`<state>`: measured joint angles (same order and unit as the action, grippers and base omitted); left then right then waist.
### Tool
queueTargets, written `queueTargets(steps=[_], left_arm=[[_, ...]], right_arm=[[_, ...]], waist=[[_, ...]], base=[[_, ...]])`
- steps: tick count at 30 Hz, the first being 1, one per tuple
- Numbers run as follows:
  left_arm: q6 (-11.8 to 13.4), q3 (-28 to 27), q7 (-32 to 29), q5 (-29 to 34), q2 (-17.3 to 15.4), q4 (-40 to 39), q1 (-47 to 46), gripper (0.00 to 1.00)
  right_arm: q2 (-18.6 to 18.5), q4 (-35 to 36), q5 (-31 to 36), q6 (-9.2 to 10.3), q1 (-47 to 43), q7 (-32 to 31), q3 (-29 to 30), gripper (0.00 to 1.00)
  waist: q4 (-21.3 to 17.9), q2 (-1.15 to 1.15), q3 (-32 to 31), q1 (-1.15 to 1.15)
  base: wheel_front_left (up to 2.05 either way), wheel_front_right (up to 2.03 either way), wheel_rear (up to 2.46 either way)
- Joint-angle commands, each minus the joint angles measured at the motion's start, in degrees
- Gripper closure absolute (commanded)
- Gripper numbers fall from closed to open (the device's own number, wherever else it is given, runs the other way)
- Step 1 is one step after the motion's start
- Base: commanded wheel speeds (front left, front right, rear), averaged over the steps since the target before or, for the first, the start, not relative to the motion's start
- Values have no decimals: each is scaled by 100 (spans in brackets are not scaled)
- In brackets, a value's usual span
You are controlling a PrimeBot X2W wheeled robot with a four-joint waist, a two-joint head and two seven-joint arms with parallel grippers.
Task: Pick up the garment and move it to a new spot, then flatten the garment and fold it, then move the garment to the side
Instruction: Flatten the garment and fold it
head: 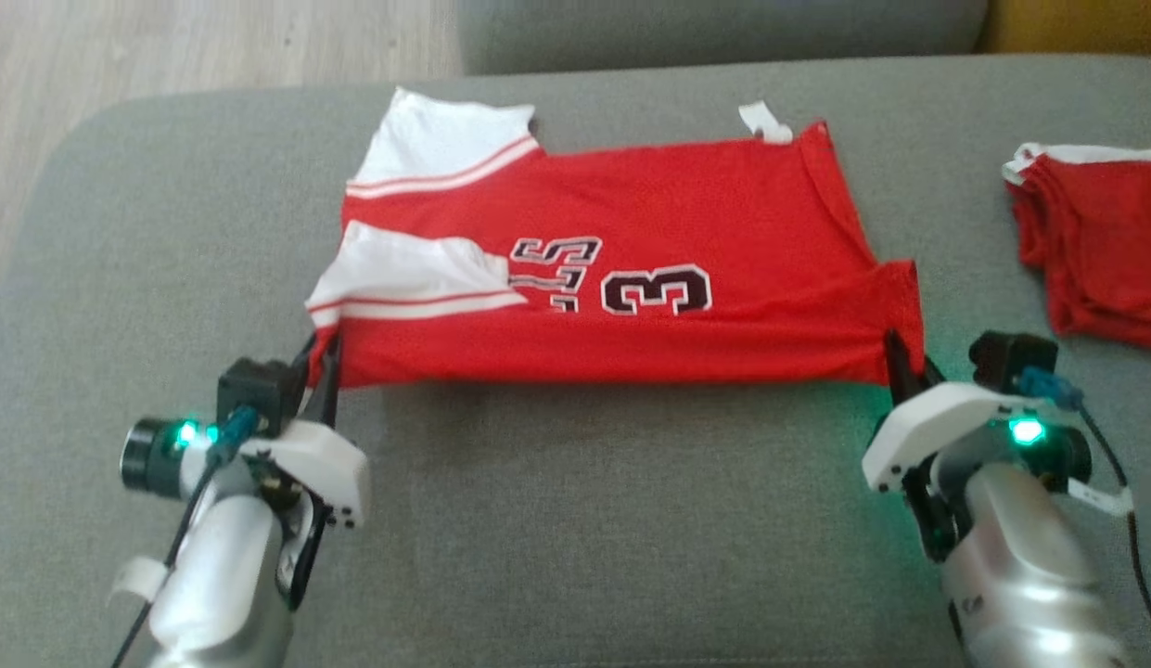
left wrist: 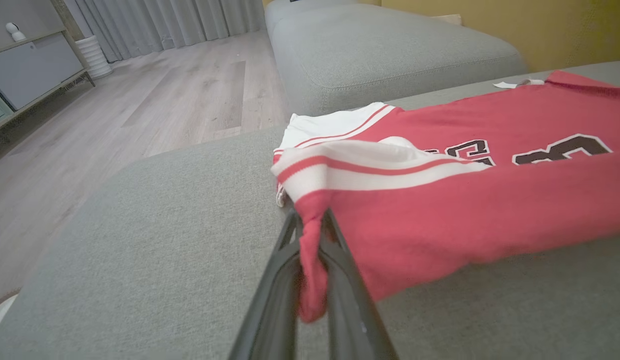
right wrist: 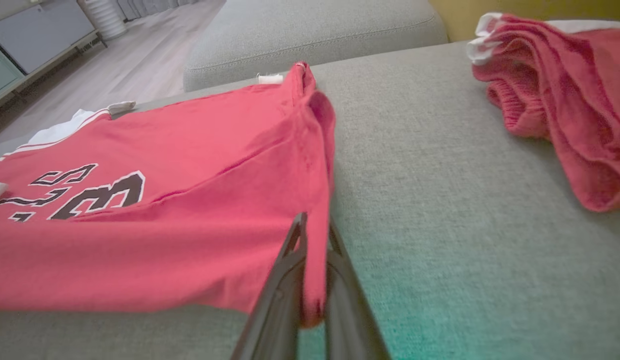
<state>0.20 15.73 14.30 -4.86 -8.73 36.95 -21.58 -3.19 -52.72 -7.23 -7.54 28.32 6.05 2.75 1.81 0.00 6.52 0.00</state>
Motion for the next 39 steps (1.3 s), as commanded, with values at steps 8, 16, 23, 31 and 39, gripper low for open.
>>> queueTargets(steps=[8, 16, 23, 31, 39], left_arm=[[-41, -189, 70, -133, -162, -239, 413, 100], [-188, -51, 14, -265, -106, -187, 940, 100], [-69, -1, -40, -295, -46, -112, 981, 0], [1, -305, 66, -331, -107, -1374, 713, 0], [-358, -435, -55, -427, -328, -1713, -128, 0]], right_arm=[[31, 588, -351, 5, -661, -434, -17, 100], [31, 1674, -657, 5, -1577, -1206, -42, 100], [31, 2787, -752, 5, -2134, -1456, 70, 0], [31, 3846, -765, 5, -2016, -530, -10, 0], [31, 4155, -691, 5, -1391, -486, -57, 0]], waist=[[-18, 0, -475, 0], [-38, 0, -677, 0], [-129, 0, -604, 0], [-259, 0, -357, 0], [-470, 0, 195, 0]], base=[[0, 0, 0], [0, 0, 0], [0, 0, 0], [0, 0, 0], [0, 0, 0]])
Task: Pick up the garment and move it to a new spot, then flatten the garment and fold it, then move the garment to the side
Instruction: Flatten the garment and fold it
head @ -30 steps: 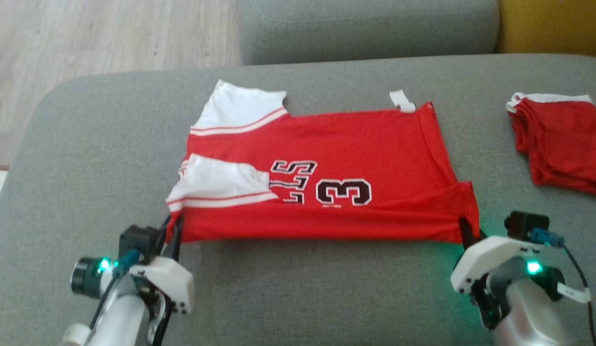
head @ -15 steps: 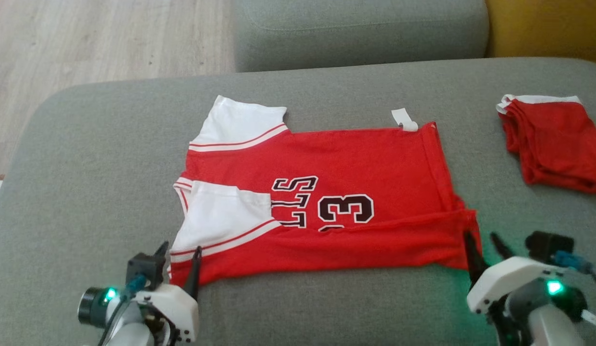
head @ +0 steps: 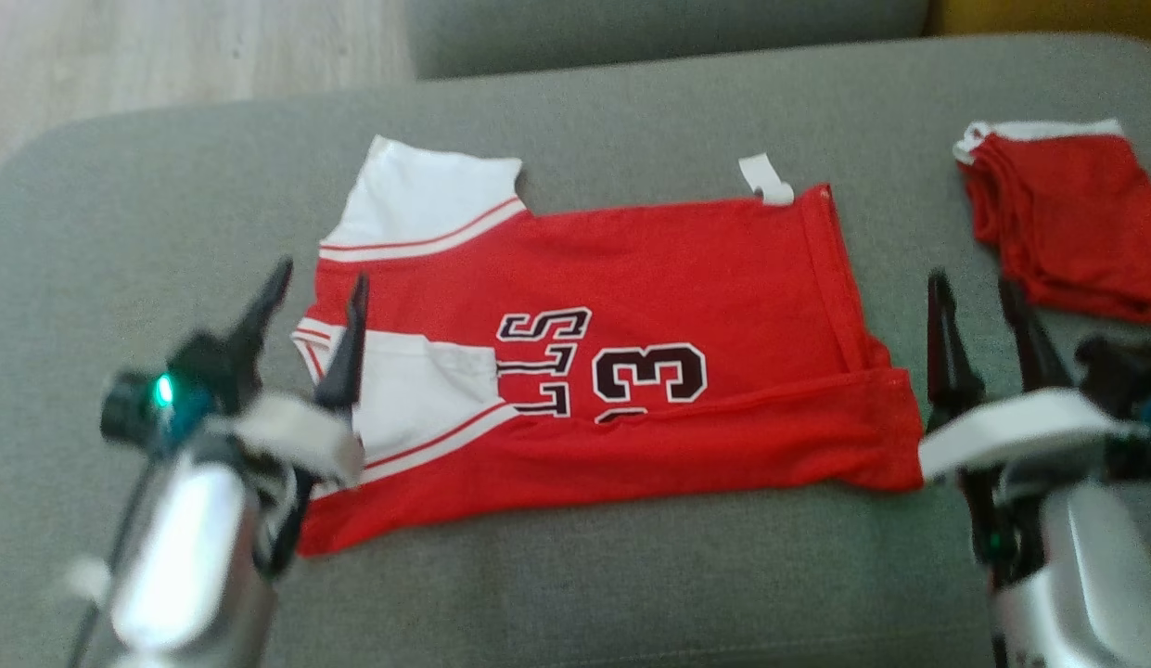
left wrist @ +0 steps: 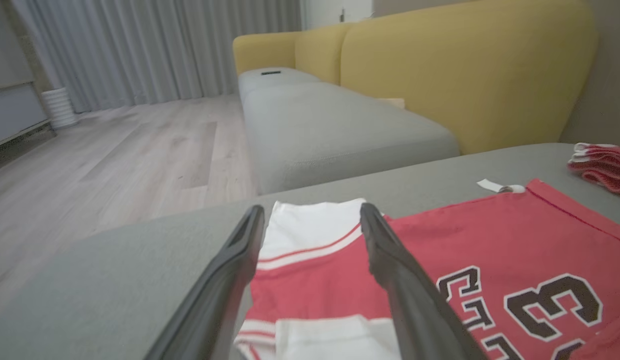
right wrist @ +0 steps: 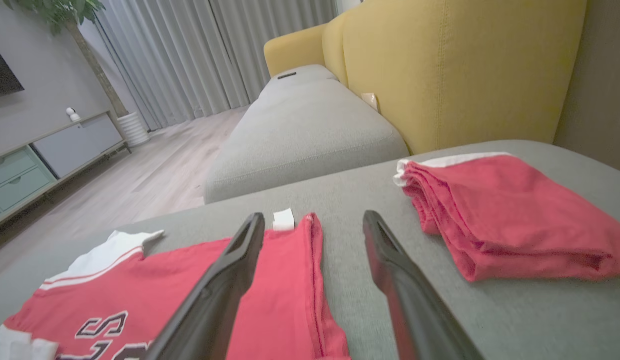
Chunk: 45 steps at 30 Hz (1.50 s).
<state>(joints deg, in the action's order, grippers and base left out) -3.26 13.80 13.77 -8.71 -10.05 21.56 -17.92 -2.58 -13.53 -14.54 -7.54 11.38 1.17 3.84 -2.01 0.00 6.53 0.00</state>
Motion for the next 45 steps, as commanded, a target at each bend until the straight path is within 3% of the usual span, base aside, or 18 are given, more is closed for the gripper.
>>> queueTargets(steps=[1, 4, 8, 15, 22, 27, 35, 43, 44, 45], left_arm=[[-109, -203, -134, -67, -258, -118, -740, 0], [-332, -43, -584, -199, -528, 77, -1583, 0], [-410, 231, -1182, -417, -886, 472, -2404, 0], [-421, 1792, -2376, -1527, -1839, 1323, -3861, 0], [-422, 2661, -2676, -2160, -2412, 2063, -4683, 0], [-422, 3022, -2699, -2359, -2634, 2510, -5074, 0], [-422, 3426, -2767, -2567, -2821, 3052, -5305, 0], [-423, 3724, -2966, -2960, -2722, 3290, -5369, 0], [-423, 3728, -3042, -3083, -2691, 3297, -5364, 4], [-423, 3735, -3098, -3198, -2659, 3285, -5360, 58]], right_arm=[[-30, 255, 44, 5, 435, -27, -187, 0], [-30, 304, 102, 5, 878, -120, -288, 0], [-30, 324, 52, 5, 1321, -146, -422, 0], [-30, 274, -45, 5, 2034, -67, -747, 0], [-30, 315, -252, 5, 2323, 63, -886, 0], [-30, 393, -567, 5, 2285, 266, -916, 0], [-30, 536, -485, 5, 2241, 272, -958, 0], [-30, 638, -369, 5, 2293, 141, -837, 0], [-30, 654, -343, 5, 2312, 122, -809, 0], [-30, 665, -319, 5, 2329, 104, -772, 0]], waist=[[-122, 0, 307, 0], [-271, 0, 690, 0], [-457, 0, 1030, 0], [-852, 0, 1643, 0], [-1258, 0, 1963, 0], [-1499, 0, 2182, 0], [-1603, 0, 2299, 0], [-1564, 0, 2317, 0], [-1559, 0, 2322, 0], [-1549, 0, 2321, 0]], base=[[0, 0, 0], [0, 0, 0], [0, 0, 0], [0, 0, 0], [0, 0, 0], [0, 0, 0], [0, 0, 0], [0, 0, 0], [0, 0, 0], [0, 0, 0]])
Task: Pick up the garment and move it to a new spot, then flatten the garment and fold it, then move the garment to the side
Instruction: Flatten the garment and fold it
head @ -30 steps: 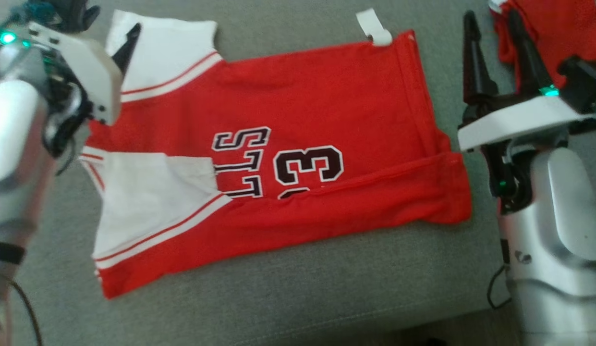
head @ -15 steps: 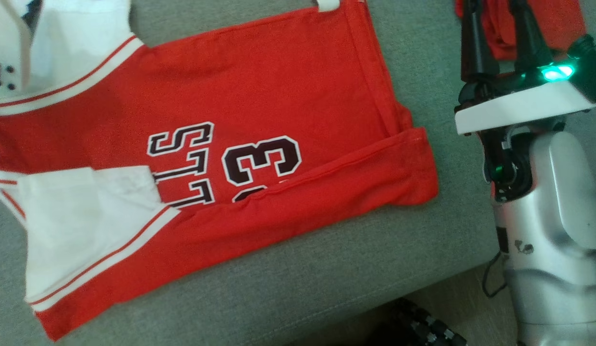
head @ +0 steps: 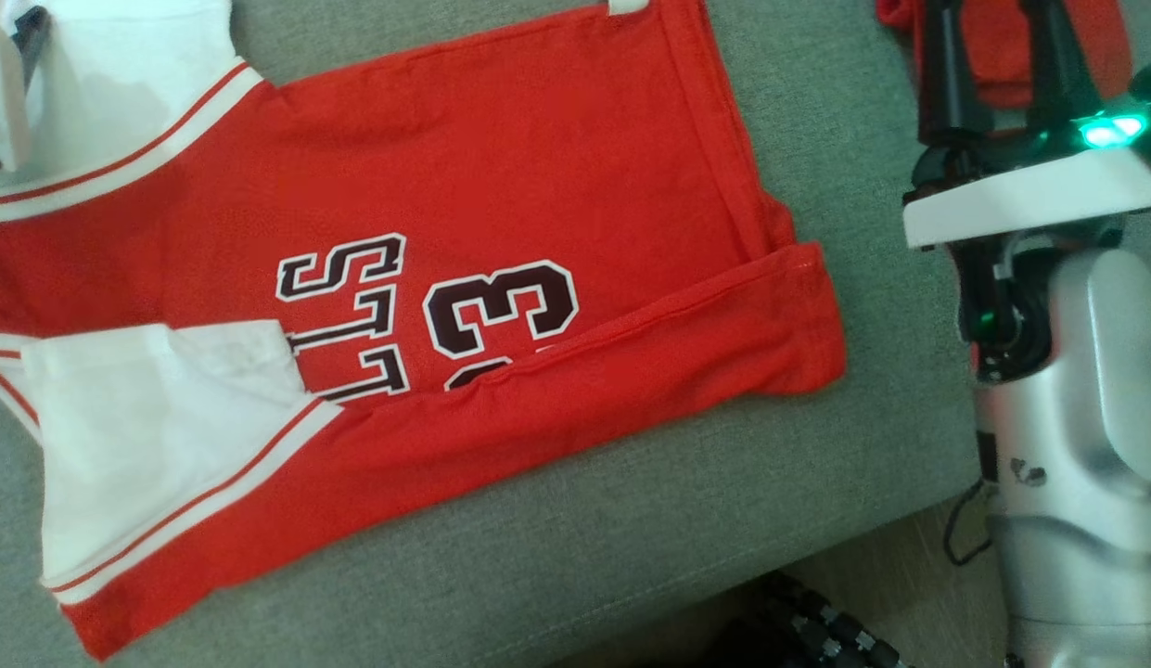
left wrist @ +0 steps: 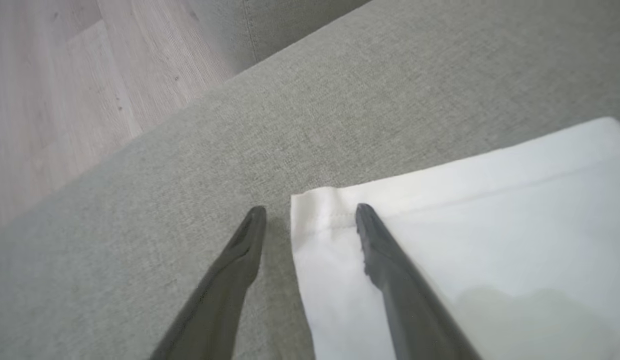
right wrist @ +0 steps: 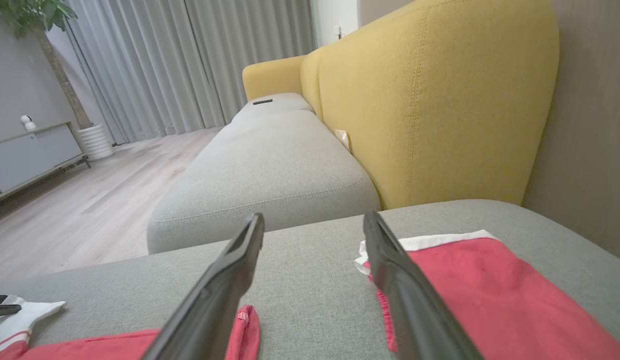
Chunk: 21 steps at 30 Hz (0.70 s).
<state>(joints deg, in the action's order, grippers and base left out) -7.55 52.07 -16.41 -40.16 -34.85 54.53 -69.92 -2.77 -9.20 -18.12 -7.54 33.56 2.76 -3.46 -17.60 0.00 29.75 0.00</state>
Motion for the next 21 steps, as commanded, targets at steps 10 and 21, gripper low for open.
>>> queueTargets(steps=[10, 21], left_arm=[[7, 209, 574, -281, 38, -251, -257, 100], [8, 361, 2166, -187, 707, -583, -177, 100]], right_arm=[[-10, 227, 370, 5, 165, -247, 427, 0], [-262, -379, 418, 5, 47, -852, 448, 0]], waist=[[340, 0, -265, 0], [1385, 0, -933, 0]], base=[[0, 0, 0], [0, 0, 0]])
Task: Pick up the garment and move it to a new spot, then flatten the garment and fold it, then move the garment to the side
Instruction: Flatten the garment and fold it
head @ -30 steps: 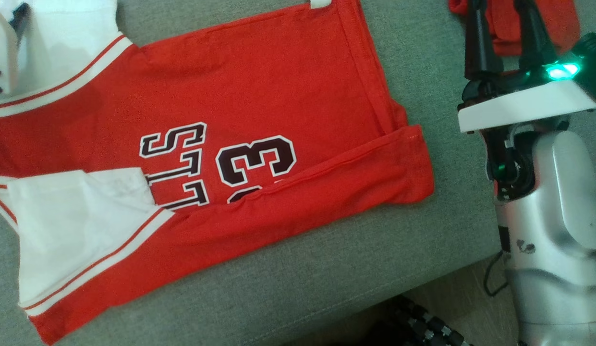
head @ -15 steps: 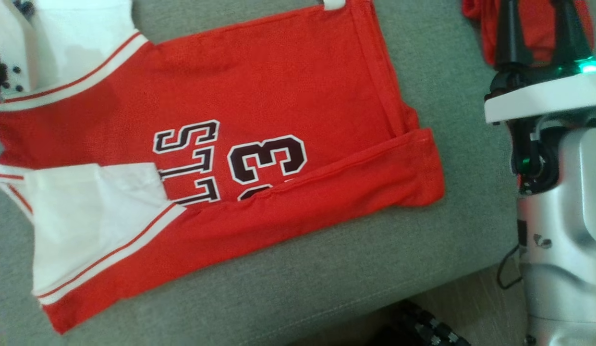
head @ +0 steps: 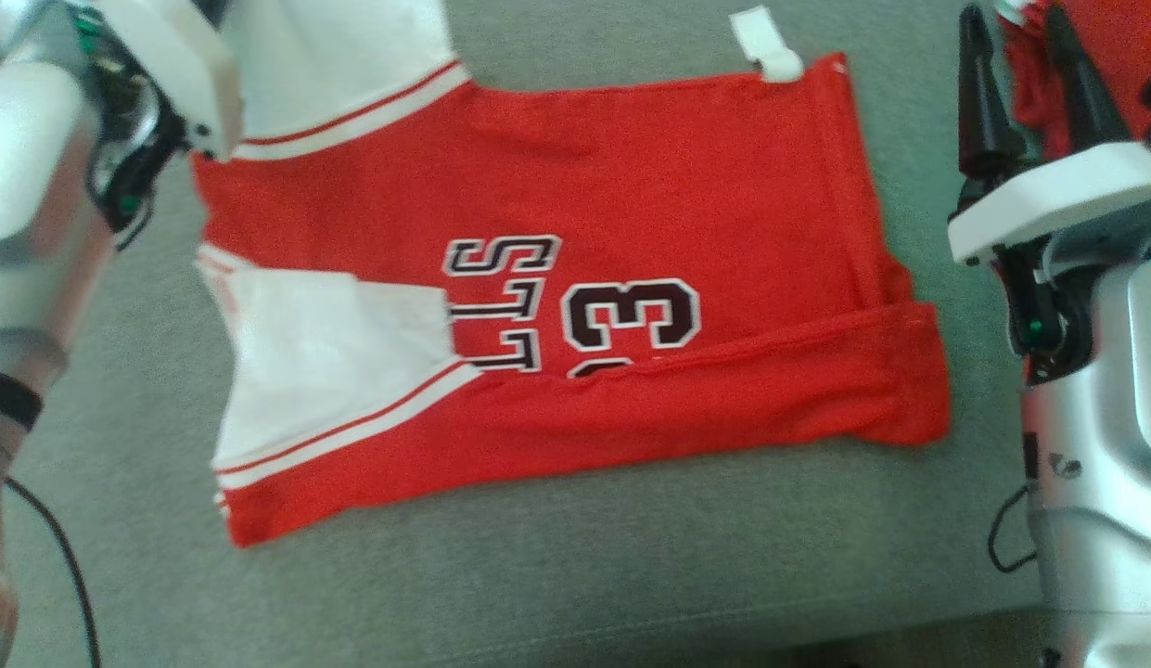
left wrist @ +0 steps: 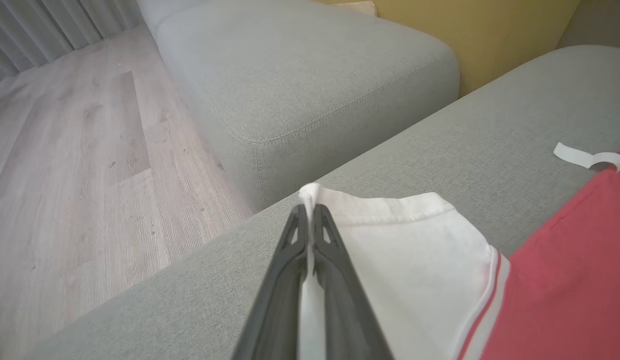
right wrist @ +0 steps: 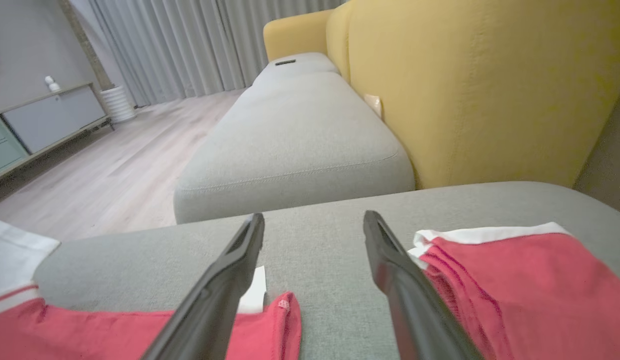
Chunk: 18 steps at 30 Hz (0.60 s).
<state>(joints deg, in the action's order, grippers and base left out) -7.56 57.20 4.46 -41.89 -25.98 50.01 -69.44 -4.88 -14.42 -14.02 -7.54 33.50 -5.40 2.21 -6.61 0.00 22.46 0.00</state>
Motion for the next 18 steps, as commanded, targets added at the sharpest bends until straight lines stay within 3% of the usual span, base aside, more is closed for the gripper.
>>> queueTargets(steps=[1, 9, 18], left_arm=[[9, -143, 136, -24, -143, -200, -195, 100], [63, 18, 320, -9, 69, -967, 126, 100], [210, 120, 210, 14, 17, -1655, 266, 100]], right_arm=[[-93, 33, -10, 5, 59, -80, -123, 0], [-647, -1350, 6, 5, 397, -394, -296, 0], [-1111, -2616, -149, 5, 1010, -464, -834, 0]], waist=[[377, 0, -234, 0], [898, 0, -256, 0], [1088, 0, -52, 0]], base=[[0, 0, 0], [0, 0, 0], [0, 0, 0]])
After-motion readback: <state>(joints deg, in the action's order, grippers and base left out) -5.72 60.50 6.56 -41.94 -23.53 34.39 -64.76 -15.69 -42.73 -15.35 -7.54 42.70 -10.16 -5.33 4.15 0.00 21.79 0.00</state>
